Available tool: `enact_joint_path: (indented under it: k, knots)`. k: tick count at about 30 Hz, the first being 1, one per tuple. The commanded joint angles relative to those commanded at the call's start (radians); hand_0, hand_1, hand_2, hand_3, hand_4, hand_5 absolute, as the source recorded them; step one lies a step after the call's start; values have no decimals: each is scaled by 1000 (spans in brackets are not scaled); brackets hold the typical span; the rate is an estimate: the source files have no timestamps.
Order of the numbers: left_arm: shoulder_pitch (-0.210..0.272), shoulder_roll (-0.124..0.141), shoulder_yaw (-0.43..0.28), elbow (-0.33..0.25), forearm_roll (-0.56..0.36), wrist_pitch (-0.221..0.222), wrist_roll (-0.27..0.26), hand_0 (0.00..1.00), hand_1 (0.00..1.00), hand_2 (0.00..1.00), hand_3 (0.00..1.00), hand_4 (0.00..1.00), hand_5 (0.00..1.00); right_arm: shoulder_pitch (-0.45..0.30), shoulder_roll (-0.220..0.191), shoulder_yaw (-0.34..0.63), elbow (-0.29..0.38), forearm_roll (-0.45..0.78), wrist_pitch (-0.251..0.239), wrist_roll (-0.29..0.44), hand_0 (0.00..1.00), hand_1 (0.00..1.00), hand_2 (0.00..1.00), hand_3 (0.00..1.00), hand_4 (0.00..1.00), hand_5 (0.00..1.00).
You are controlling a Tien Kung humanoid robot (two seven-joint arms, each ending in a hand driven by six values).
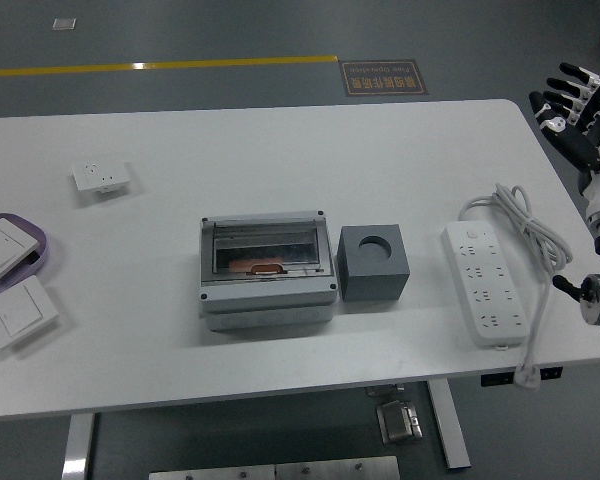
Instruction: Pick up the cylinder from the cube,place it in the box,flap close box
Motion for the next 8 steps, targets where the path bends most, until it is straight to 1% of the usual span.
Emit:
enact_joint_path:
  k: [8]
  knots:
    - [1,-3,5,3,-9,-1,2,641,635,577,648,709,312,5,1,-8,-1,24,-7,23,747,689,703,710,829,250]
